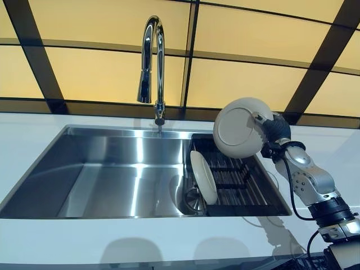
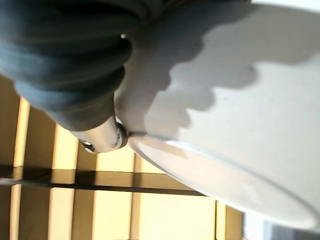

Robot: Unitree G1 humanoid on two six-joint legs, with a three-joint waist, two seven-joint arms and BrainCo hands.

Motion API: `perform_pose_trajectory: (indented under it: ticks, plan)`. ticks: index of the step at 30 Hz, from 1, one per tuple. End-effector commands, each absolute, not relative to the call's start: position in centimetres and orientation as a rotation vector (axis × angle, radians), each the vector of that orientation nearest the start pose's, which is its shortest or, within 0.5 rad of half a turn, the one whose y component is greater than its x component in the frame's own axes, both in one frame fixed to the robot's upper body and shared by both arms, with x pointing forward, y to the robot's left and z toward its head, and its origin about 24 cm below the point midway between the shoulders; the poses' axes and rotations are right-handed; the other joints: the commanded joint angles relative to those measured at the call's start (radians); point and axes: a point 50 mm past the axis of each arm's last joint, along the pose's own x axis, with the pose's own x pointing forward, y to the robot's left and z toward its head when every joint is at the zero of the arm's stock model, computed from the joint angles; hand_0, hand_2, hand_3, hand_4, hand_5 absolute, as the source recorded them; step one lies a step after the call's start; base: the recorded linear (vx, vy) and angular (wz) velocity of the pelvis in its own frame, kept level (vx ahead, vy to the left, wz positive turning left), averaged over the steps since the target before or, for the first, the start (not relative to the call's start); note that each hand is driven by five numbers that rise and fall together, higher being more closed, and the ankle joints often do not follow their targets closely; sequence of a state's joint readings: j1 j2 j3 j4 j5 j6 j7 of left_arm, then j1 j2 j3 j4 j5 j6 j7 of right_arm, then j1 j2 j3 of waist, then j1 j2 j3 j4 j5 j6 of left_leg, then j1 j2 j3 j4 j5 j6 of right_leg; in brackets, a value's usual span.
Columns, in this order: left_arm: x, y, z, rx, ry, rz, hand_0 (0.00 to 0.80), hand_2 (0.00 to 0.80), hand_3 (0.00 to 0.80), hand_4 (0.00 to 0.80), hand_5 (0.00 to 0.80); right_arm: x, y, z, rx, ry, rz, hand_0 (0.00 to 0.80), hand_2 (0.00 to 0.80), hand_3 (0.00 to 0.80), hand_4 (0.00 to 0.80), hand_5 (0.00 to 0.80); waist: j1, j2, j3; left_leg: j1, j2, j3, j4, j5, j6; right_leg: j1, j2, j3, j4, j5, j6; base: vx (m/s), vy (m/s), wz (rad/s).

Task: Take plates into dishwasher

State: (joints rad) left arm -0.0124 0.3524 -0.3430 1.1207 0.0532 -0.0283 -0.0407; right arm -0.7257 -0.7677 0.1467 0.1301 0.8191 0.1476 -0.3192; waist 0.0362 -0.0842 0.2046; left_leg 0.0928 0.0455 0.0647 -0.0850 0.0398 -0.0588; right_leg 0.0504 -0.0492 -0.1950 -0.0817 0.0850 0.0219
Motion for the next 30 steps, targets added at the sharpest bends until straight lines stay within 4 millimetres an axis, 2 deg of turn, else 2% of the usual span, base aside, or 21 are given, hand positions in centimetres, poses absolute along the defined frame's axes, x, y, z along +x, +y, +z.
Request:
perform_pose_trajectory:
  ticks: [1,5,7,10,12,13,15,16,17,21,24,26,27,28,29,30]
  plan:
    - [10.3,25.1,-15.1,0.582,1.166,-0.225,0.0,0.0,0.0,0.0,0.0,31.4,-25.2,30.0,0.054,-0.638,-0.2,0.8,0.8,0.8,0.8,0.8,-0.022,-0.028,-0.044,-0.028,-0.068,0.07,0.092,-0.115,0.096,-0.03,-0.054,0.056,0.109,-0.028,0.109,0.017,0.086,-0.18]
    - [9.6,25.8,-15.1,0.65,1.199,-0.267,0.0,0.0,0.0,0.0,0.0,29.9,-26.3,29.9,0.061,-0.674,-0.259,0.8,0.8,0.8,0.8,0.8,-0.051,-0.049,-0.026,-0.025,-0.069,0.083,0.096,-0.119,0.101,-0.078,-0.062,0.083,0.129,0.034,0.14,0.033,0.044,-0.25]
    - [9.3,26.6,-15.0,0.676,1.219,-0.258,0.0,0.0,0.0,0.0,0.0,28.9,-27.0,29.6,0.067,-0.681,-0.272,0.8,0.8,0.8,0.8,0.8,-0.086,-0.068,-0.011,-0.012,-0.063,0.111,0.099,-0.129,0.088,-0.123,-0.058,0.08,0.098,0.097,0.161,-0.019,0.008,-0.46]
    - [9.4,27.1,-14.9,0.691,1.229,-0.223,0.0,0.0,0.0,0.0,0.0,28.2,-27.5,29.2,0.047,-0.676,-0.276,0.8,0.8,0.8,0.8,0.8,-0.121,-0.064,0.004,0.009,-0.044,0.153,0.097,-0.139,0.085,-0.181,-0.05,0.057,0.112,0.115,0.168,-0.105,0.055,-0.86]
    - [9.8,27.6,-14.7,0.674,1.231,-0.175,0.0,0.0,0.0,0.0,0.0,27.9,-27.7,28.9,0.043,-0.674,-0.26,0.8,0.8,0.8,0.8,0.8,-0.131,-0.055,0.003,0.013,-0.026,0.216,0.085,-0.129,0.088,-0.185,-0.074,0.006,0.174,0.102,0.159,-0.202,0.051,-1.02]
    - [9.9,27.6,-14.7,0.672,1.231,-0.17,0.0,0.0,0.0,0.0,0.0,27.9,-27.8,28.9,0.043,-0.674,-0.258,0.8,0.8,0.8,0.8,0.8,-0.13,-0.054,0.001,0.013,-0.024,0.227,0.083,-0.127,0.088,-0.183,-0.079,0.0,0.186,0.098,0.157,-0.238,0.019,-1.09]
    - [10.6,28.1,-14.3,0.666,1.223,-0.14,0.0,0.0,0.0,0.0,0.0,27.6,-28.1,28.8,0.038,-0.674,-0.247,0.8,0.8,0.8,0.8,0.8,-0.136,-0.044,-0.012,0.001,0.0,0.294,0.077,-0.11,0.094,-0.152,-0.108,-0.028,0.238,0.073,0.143,-0.277,-0.007,-0.96]
    - [11.0,28.3,-14.1,0.664,1.218,-0.134,0.0,0.0,0.0,0.0,0.0,27.5,-28.3,28.7,0.031,-0.671,-0.244,0.8,0.8,0.8,0.8,0.8,-0.137,-0.037,-0.017,-0.009,0.014,0.322,0.078,-0.105,0.096,-0.137,-0.123,-0.032,0.276,0.057,0.136,-0.228,-0.016,-0.99]
    - [11.2,28.6,-14.0,0.658,1.215,-0.121,0.0,0.0,0.0,0.0,0.0,27.4,-28.5,28.6,0.025,-0.666,-0.235,0.8,0.8,0.8,0.8,0.8,-0.141,-0.028,-0.027,-0.01,0.026,0.331,0.079,-0.123,0.092,-0.108,-0.132,-0.022,0.298,0.025,0.145,-0.218,-0.044,-1.09]
    - [12.2,29.0,-13.5,0.648,1.2,-0.106,0.0,0.0,0.0,0.0,0.0,27.7,-29.2,28.3,0.016,-0.637,-0.21,0.8,0.8,0.8,0.8,0.8,-0.133,-0.036,-0.064,-0.084,0.064,0.412,0.111,-0.099,0.085,0.017,-0.16,-0.03,0.281,-0.028,0.146,-0.251,-0.169,-0.92]
    - [12.8,28.9,-13.3,0.639,1.183,-0.101,0.0,0.0,0.0,0.0,0.0,28.3,-29.4,28.0,0.009,-0.613,-0.198,0.8,0.8,0.8,0.8,0.8,-0.128,-0.043,-0.096,-0.113,0.087,0.459,0.1,-0.066,0.073,0.09,-0.139,-0.04,0.221,-0.088,0.149,-0.241,-0.305,-0.93]
    - [13.2,28.9,-13.2,0.637,1.166,-0.086,0.0,0.0,0.0,0.0,0.0,28.6,-28.9,27.9,0.013,-0.601,-0.177,0.8,0.8,0.8,0.8,0.8,-0.121,-0.048,-0.104,-0.132,0.121,0.494,0.111,-0.047,0.053,0.116,-0.105,-0.066,0.161,-0.147,0.136,-0.28,-0.524,-1.07]
    - [13.4,29.0,-13.1,0.635,1.154,-0.071,0.0,0.0,0.0,0.0,0.0,28.7,-28.5,27.7,0.018,-0.592,-0.164,0.8,0.8,0.8,0.8,0.8,-0.113,-0.055,-0.106,-0.149,0.143,0.51,0.123,-0.029,0.032,0.134,-0.085,-0.085,0.116,-0.151,0.129,-0.242,-0.587,-1.15]
    - [13.6,28.8,-13.1,0.635,1.145,-0.07,0.0,0.0,0.0,0.0,0.0,28.8,-28.3,27.6,0.016,-0.585,-0.161,0.8,0.8,0.8,0.8,0.8,-0.11,-0.059,-0.103,-0.163,0.154,0.507,0.13,-0.019,0.019,0.14,-0.07,-0.079,0.096,-0.153,0.121,-0.268,-0.661,-0.89]
    - [14.0,28.4,-13.1,0.632,1.12,-0.079,0.0,0.0,0.0,0.0,0.0,28.7,-28.1,27.6,0.002,-0.576,-0.162,0.8,0.8,0.8,0.8,0.8,-0.104,-0.06,-0.095,-0.187,0.173,0.49,0.151,0.001,-0.009,0.142,-0.052,-0.077,0.072,-0.148,0.104,-0.237,-0.542,-0.15]
    - [14.4,27.7,-13.1,0.618,1.093,-0.1,0.0,0.0,0.0,0.0,0.0,28.6,-27.9,27.6,-0.016,-0.565,-0.168,0.8,0.8,0.8,0.8,0.8,-0.105,-0.056,-0.082,-0.201,0.183,0.47,0.164,0.015,-0.025,0.13,-0.042,-0.069,0.075,-0.148,0.091,-0.266,-0.505,-0.19]
